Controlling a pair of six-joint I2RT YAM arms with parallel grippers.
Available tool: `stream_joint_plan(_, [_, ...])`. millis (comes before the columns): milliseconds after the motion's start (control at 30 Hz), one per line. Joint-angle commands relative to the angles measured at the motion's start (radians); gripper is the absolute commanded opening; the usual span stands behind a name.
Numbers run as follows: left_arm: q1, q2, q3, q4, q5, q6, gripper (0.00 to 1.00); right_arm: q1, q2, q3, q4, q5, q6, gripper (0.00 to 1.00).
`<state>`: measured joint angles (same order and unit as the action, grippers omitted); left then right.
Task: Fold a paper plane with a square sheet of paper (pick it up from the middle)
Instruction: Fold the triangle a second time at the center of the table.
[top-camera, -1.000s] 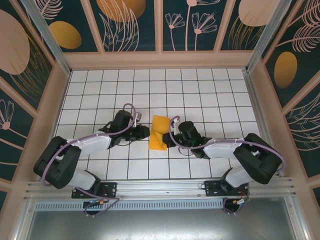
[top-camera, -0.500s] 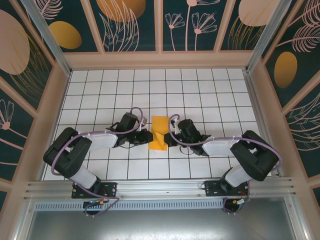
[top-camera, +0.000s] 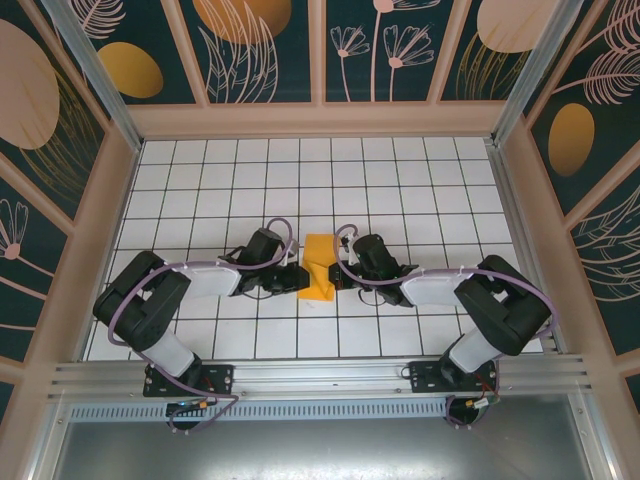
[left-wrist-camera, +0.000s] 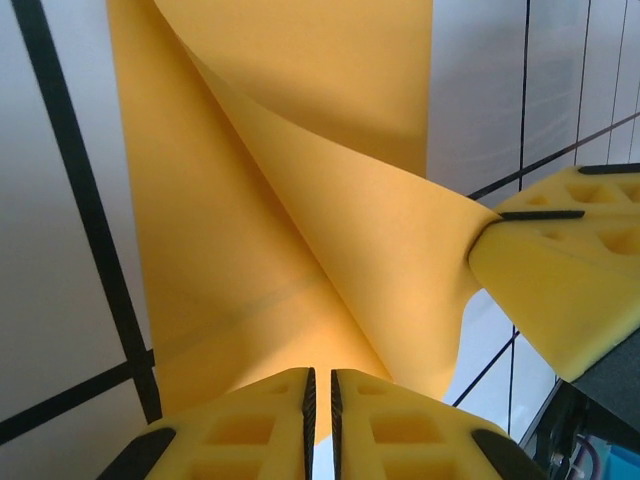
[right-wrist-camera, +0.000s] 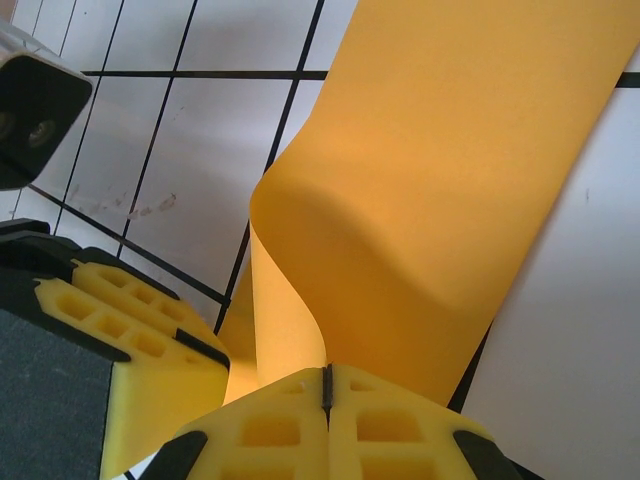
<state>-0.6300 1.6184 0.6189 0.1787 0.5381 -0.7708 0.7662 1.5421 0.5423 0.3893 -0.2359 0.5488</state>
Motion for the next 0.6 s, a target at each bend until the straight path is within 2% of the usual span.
stream_joint_plan(0, [-0.012,-0.002,-0.001,-0.022,-0.007,0.017,0.17,-0.005,0.016,0.028,-0.022,0.014,-0.013,0.00])
stream_joint_plan(167, [-0.017,0.005,0.021,-0.130,-0.145,0.032,0.14,-0.005,0.017,0.031,-0.026,0.020,-0.015,0.00])
stream_joint_plan(567, [-0.015,0.002,0.041,-0.203,-0.260,0.060,0.13,-0.005,0.028,0.066,-0.034,-0.002,-0.028,0.00])
